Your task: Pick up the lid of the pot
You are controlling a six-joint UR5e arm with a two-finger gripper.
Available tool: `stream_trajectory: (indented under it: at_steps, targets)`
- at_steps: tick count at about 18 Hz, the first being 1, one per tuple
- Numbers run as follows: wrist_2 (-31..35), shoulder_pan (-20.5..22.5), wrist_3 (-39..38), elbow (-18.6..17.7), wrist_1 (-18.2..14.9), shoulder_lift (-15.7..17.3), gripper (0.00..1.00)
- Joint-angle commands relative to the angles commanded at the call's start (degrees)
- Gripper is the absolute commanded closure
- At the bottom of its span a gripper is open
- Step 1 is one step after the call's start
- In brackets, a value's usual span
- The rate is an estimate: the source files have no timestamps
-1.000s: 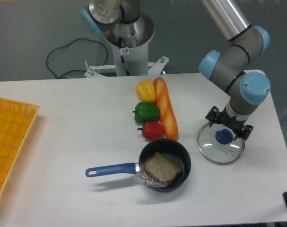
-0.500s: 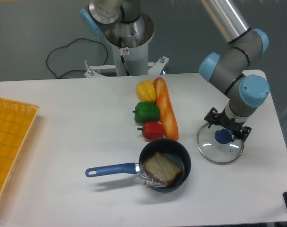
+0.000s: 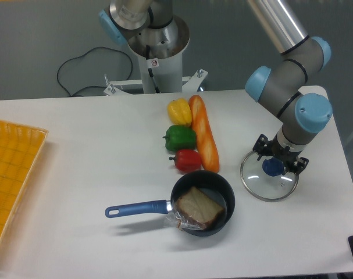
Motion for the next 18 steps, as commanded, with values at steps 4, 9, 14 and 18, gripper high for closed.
stream_trajectory:
  at_steps: [4, 9, 14, 18]
  targets:
    - [0.00, -0.09, 0.09, 0.00, 0.00, 0.00, 0.33]
    - [0.00, -0.18, 0.09, 0.00, 0.00, 0.00, 0.36]
    - [0.00, -0.26, 0.09, 0.00, 0.00, 0.00, 0.41]
    - [0.00, -0.26, 0.00, 0.00, 0.00, 0.00, 0.41]
